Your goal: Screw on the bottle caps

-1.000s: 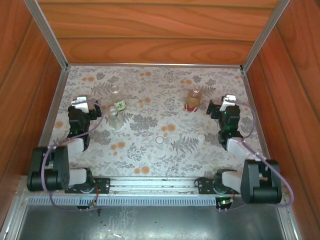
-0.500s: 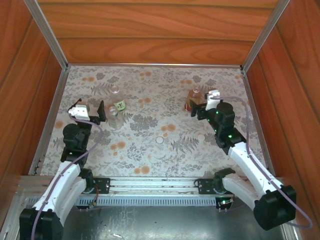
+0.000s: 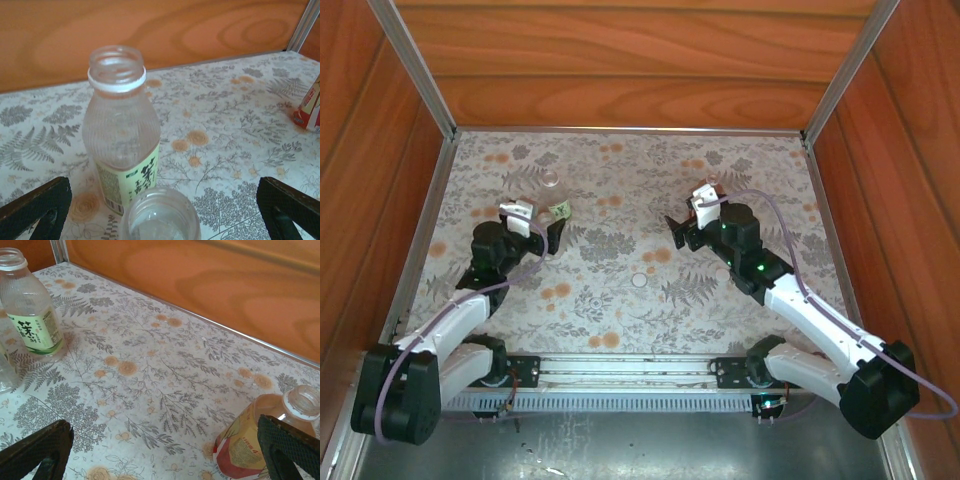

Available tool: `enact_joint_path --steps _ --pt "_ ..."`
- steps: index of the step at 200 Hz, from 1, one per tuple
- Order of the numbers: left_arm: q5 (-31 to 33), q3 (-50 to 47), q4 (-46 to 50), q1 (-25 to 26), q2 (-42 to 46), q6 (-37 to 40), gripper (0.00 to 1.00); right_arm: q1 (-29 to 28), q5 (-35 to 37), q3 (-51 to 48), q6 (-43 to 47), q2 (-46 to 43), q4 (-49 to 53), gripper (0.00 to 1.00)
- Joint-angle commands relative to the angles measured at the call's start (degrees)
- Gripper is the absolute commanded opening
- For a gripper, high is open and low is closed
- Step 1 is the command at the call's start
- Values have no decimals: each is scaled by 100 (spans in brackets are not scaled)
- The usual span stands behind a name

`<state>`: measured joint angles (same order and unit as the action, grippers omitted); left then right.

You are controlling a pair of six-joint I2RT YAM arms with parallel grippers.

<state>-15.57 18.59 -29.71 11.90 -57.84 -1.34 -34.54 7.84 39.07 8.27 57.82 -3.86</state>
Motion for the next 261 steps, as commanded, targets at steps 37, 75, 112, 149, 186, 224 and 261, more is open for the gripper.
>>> enact_joint_path --steps 37,75,112,149,186,224,261 --pt "-129 316 59 13 -505 16 78 -57 115 89 60 227 -180 100" --pt "-3 430 55 8 -683 -66 67 -63 141 73 34 197 -204 100" --pt "-67 471 54 13 -728 -41 58 -65 181 45 25 186 -260 100" --pt "-133 464 71 16 -711 -33 45 -68 210 57 -1 194 -265 100" --pt "-304 449 71 20 -693 20 41 -67 254 41 -26 203 -265 100" --pt "-625 508 111 207 -684 143 41 -66 456 8 -282 212 -341 100" --pt "-815 779 138 845 -939 252 41 -58 726 -189 -439 124 -690 100"
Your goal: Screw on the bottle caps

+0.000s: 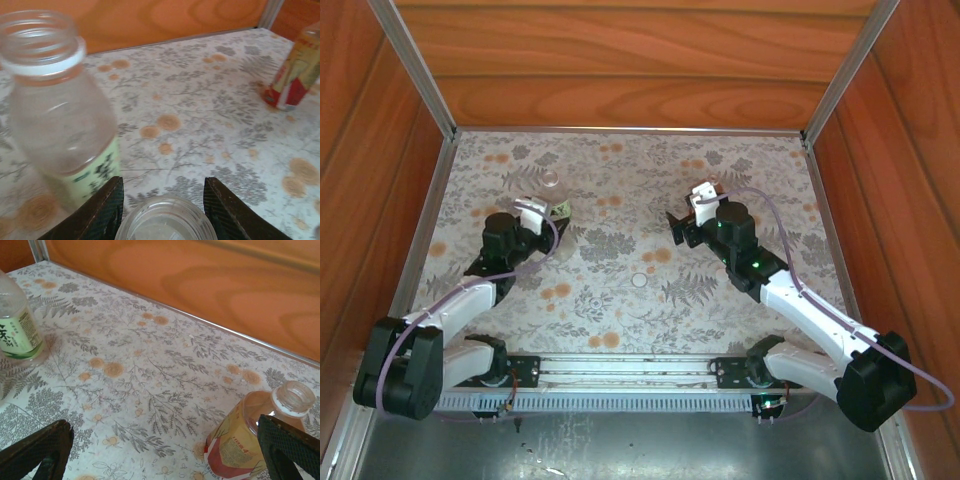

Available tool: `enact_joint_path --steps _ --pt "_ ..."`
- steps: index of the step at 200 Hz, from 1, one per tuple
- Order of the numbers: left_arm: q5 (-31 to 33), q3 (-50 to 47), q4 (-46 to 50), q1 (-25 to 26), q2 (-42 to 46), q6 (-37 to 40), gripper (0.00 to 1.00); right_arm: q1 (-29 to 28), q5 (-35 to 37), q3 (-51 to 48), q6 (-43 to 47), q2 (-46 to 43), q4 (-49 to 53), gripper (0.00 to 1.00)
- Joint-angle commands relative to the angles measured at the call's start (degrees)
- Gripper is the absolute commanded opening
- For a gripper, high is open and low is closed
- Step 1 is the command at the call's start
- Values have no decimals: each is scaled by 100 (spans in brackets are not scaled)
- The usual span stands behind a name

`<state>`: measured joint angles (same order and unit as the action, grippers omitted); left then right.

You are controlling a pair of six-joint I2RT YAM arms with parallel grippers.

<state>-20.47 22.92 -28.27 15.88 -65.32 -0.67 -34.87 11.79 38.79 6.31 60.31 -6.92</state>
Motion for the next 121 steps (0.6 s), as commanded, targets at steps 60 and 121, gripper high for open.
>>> enact_joint_path --steps 60,121 --pt "-854 1538 0 1475 -1598 533 40 -23 408 -159 -270 -108 -311 100" --pt "-1202 2362 -3 1686 -2678 576 41 -17 491 -184 -248 -115 -217 100"
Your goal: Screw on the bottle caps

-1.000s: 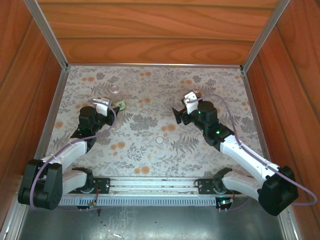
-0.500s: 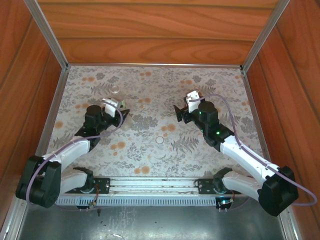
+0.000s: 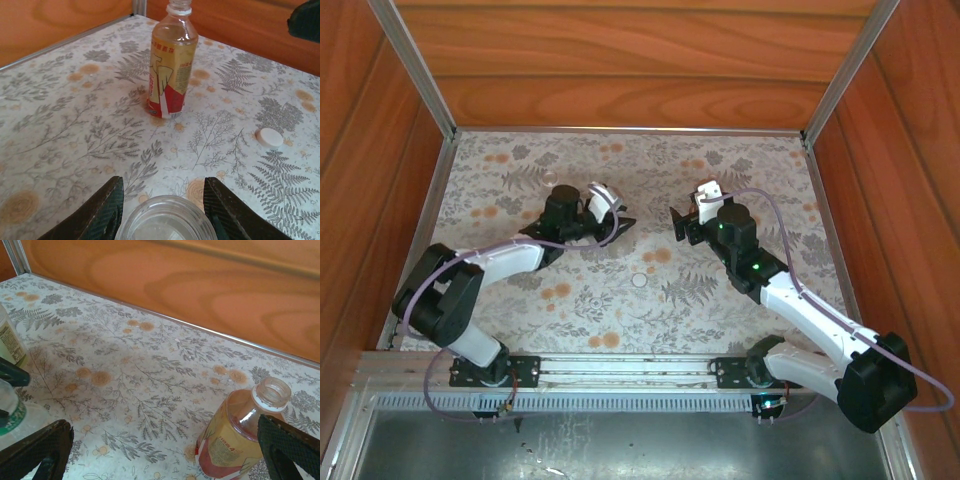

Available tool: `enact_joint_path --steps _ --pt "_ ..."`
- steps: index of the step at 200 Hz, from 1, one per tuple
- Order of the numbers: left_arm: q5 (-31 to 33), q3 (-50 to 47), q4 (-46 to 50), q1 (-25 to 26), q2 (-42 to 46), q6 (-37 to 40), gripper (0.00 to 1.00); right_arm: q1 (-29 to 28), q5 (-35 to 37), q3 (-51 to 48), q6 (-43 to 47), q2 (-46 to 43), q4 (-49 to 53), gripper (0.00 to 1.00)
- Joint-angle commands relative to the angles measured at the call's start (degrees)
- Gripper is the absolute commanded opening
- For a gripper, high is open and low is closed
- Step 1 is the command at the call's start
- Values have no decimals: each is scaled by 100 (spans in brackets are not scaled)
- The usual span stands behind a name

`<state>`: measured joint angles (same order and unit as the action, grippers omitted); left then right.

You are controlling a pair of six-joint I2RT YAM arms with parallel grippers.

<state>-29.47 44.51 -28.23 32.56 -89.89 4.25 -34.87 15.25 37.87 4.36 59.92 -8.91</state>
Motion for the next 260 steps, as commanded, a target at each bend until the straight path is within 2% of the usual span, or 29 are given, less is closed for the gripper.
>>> enact_joint_path --steps 1,19,37,64,84,96,131,159,190,226,238,260 --pt "-307 209 -7 16 -226 84 41 -18 145 -90 -52 -76 -16 100" --pt "-325 239 -9 13 -322 3 48 -26 150 -86 -41 -77 2 100" --pt "-331 251 -11 10 -350 -69 65 -18 154 -61 -41 -77 19 100" --pt "-240 170 -67 19 -222 -113 82 -17 137 -50 -41 -43 29 100" --pt "-5 -218 -641 18 -38 -168 93 -17 111 -47 -56 1 2 100" --pt "143 -521 -1140 17 47 -195 96 -23 94 -40 -58 43 -21 100" --pt "379 -1130 -2352 38 -78 -162 97 -26 14 -16 -118 173 -84 100" --pt "497 -1590 -3973 49 -671 -257 97 -25 -22 0 -137 221 -76 100" --pt "508 -1770 -5261 35 -1482 -362 97 -17 14 10 -120 235 -54 100" --pt "332 -1580 -5298 49 -2033 -401 93 -19 -30 44 -159 318 -50 100" --pt "300 -1544 -5298 50 -2125 -387 84 -21 -47 62 -164 344 -43 100" --pt "187 -1533 -5298 45 -2182 -378 76 -17 -31 90 -164 362 -15 100"
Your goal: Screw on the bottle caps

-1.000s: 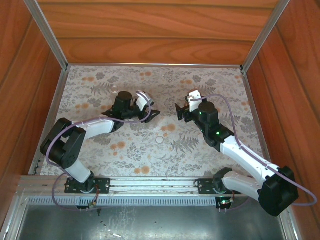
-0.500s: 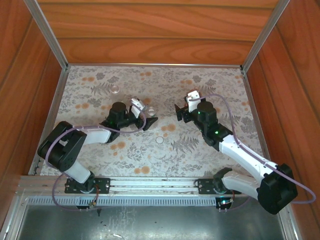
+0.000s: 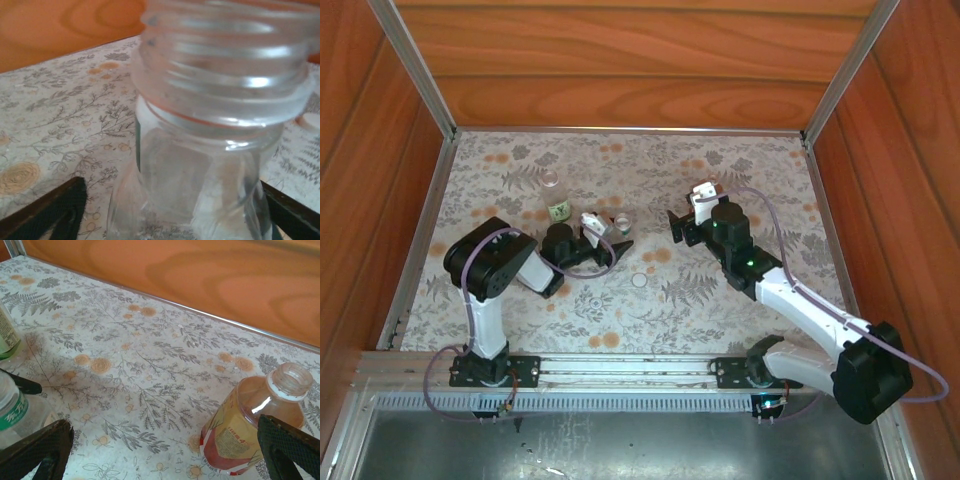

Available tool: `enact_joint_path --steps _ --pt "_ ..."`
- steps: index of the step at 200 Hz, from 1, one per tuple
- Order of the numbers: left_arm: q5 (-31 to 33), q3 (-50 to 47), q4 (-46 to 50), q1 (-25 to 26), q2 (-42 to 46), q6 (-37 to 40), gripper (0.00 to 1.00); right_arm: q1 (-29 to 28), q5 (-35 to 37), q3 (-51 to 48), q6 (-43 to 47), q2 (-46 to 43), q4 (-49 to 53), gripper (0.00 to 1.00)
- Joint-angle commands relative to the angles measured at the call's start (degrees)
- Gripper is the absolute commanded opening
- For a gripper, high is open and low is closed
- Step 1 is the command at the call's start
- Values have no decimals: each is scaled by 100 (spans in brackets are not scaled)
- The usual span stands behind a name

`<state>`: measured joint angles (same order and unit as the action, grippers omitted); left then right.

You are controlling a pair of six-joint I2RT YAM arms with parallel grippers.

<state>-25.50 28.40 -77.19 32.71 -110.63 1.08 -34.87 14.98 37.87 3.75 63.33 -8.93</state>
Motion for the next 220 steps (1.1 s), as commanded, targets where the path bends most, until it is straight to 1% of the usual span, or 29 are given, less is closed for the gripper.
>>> enact_joint_path --steps 1,17,22,42,60,71,86,93,113,141,157,175,189,220 --pt "-215 78 -402 32 -108 -58 75 -23 -4 90 -102 21 -13 100" --pt "-302 47 -403 30 -91 -39 66 -25 21 94 -158 47 -4 100" --pt "-315 36 -402 25 -87 -31 65 -18 16 95 -189 58 -5 100" --pt "-450 12 -407 31 -64 -36 64 -20 -99 97 -443 156 9 100" --pt "-784 83 -402 28 -114 3 64 -25 -9 110 -1152 156 258 100" --pt "-988 159 -402 42 -188 2 64 -22 -448 150 -1157 102 703 100" --pt "-1127 231 -403 42 -263 -32 64 -20 -770 164 -1310 58 1172 100" --pt "-1141 251 -402 42 -292 -38 64 -27 -1166 122 -1242 39 1362 100" --pt "-1132 236 -402 35 -318 -17 64 -232 -1450 -22 -1359 39 1611 100" --pt "-1046 236 -402 37 -359 -3 64 -1002 -1061 -36 -1218 456 1735 99" --pt "-932 246 -407 31 -420 25 64 -1433 -845 -68 -1052 855 1528 99" --pt "-703 246 -402 4 -466 -23 64 -1654 -802 -107 -1057 1225 1231 97" --pt "-650 205 -402 -50 -444 -94 64 -1770 -757 -62 -1069 1562 1094 95" --pt "-586 89 -402 -121 -357 -104 64 -1926 -639 160 -999 2237 1019 95"
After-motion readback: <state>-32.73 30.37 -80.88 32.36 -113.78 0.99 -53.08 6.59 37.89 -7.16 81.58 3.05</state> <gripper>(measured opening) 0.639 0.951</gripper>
